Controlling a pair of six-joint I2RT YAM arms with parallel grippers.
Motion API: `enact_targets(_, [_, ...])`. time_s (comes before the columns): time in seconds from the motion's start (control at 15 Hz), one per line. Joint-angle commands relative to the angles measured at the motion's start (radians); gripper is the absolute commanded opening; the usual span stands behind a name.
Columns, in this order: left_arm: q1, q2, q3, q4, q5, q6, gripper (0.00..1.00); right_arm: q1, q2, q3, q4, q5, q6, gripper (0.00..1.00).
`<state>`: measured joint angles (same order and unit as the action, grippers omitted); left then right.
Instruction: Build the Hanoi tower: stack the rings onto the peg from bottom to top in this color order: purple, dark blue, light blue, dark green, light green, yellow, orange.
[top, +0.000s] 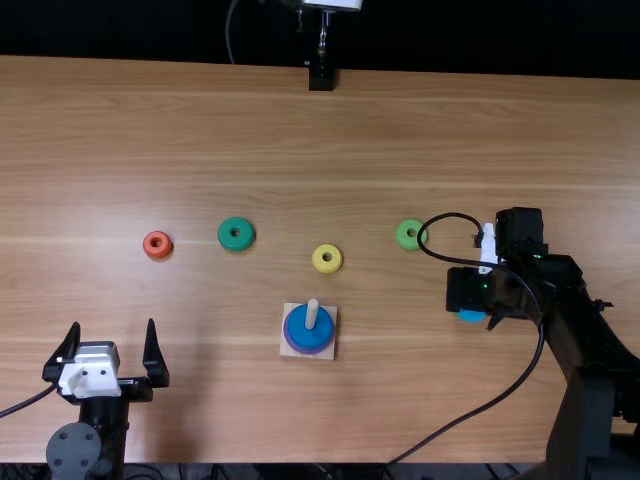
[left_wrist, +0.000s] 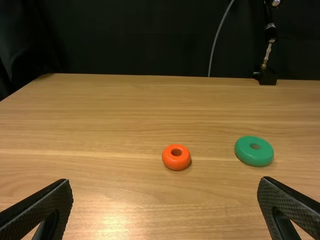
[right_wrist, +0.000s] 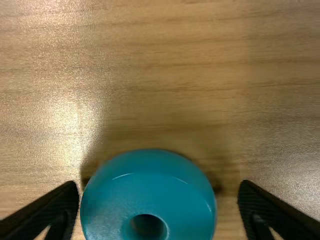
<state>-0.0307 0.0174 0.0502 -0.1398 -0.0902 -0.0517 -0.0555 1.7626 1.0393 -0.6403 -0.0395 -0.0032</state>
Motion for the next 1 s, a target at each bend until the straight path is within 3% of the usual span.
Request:
enact_targets(0.0, [0.003, -0.017, -0.050, -0.015, -0.002, 0.011, 1.00, -0.004, 0.020, -0.018, -0.001, 0.017, -0.026, 0.20])
enact_targets(0.13, [0.003, -0.017, -0.050, -0.015, -0.002, 0.009, 1.00, -0.004, 0.018, -0.016, -0.003, 0.014, -0.076, 0.00])
enact_targets(0.6, [0.003, -0.017, -0.050, -0.015, -0.002, 0.011, 1.00, 0.006, 0.012, 0.048, -0.018, 0.016, -0.085, 0.00])
enact_targets(0.93, [0.003, -0.017, -0.050, -0.015, -0.002, 0.011, 1.00, 0.161, 0.003, 0.212, -0.309, 0.008, -0.078, 0.00])
